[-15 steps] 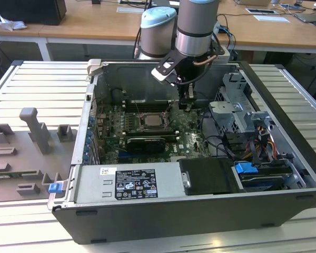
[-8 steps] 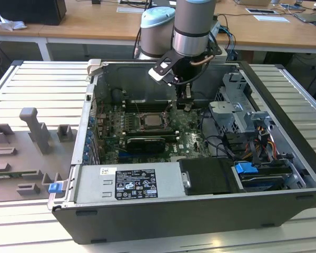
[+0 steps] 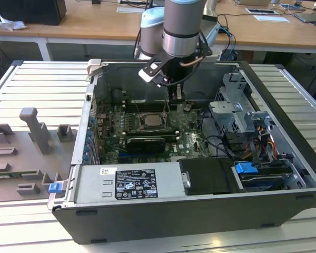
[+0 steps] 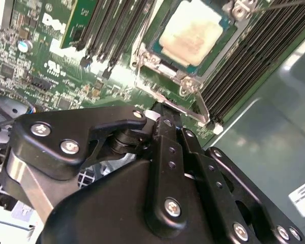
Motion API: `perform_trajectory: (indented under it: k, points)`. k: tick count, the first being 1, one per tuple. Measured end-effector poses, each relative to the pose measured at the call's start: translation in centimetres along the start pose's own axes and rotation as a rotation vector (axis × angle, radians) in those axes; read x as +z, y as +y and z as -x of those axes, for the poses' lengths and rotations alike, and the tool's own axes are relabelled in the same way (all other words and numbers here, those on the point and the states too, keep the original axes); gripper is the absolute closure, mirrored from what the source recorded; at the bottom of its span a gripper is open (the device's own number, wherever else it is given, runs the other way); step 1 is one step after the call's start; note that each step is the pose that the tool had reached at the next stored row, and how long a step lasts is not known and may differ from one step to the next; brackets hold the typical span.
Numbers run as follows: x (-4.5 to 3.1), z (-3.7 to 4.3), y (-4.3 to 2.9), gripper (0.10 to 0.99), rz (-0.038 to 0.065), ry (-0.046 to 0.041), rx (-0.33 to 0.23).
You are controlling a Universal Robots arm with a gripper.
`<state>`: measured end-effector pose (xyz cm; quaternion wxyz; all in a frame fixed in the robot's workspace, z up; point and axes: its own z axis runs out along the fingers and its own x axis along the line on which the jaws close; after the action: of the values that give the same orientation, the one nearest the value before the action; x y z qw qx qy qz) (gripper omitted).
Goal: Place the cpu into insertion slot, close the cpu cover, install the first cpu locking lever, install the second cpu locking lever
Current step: 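Close the cpu cover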
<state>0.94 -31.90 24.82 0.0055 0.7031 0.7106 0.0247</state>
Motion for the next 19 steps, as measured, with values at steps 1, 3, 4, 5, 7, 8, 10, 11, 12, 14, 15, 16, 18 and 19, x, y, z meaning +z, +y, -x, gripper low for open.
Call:
perform_trajectory:
  k: [1,3,4,5,7,8,10,11,12,14,15,16,18,19]
  points:
    - [0.02,0.00,-0.39,0.980,0.000,-0.0001,0.000]
    - [0.07,-0.01,-1.16,0.980,0.000,0.0002,0.000]
    - [0.12,-0.02,-1.44,0.980,0.000,0.0002,0.000]
    - [0.32,-0.01,-1.93,0.980,0.000,0.0000,0.000]
    - [0.60,-0.01,-2.25,0.980,0.000,0.0000,0.000]
    - [0.87,0.00,-2.54,0.980,0.000,0.0000,0.000]
    - [0.97,0.00,-2.81,0.980,0.000,-0.0001,0.000]
    - [1.00,0.00,-2.99,0.980,0.000,-0.0001,0.000]
    - [1.02,-0.01,-3.14,0.980,0.000,0.0000,0.000]
    - [1.03,-0.02,-3.44,0.980,0.000,-0.0001,0.000]
    - [1.03,-0.02,-3.56,0.980,0.000,0.0001,0.000]
    - [1.03,-0.02,-3.72,0.980,0.000,0.0001,0.000]
    - [1.01,-0.02,-4.07,0.980,0.000,0.0001,0.000]
    - [1.00,-0.02,-4.34,0.980,0.000,0.0000,0.000]
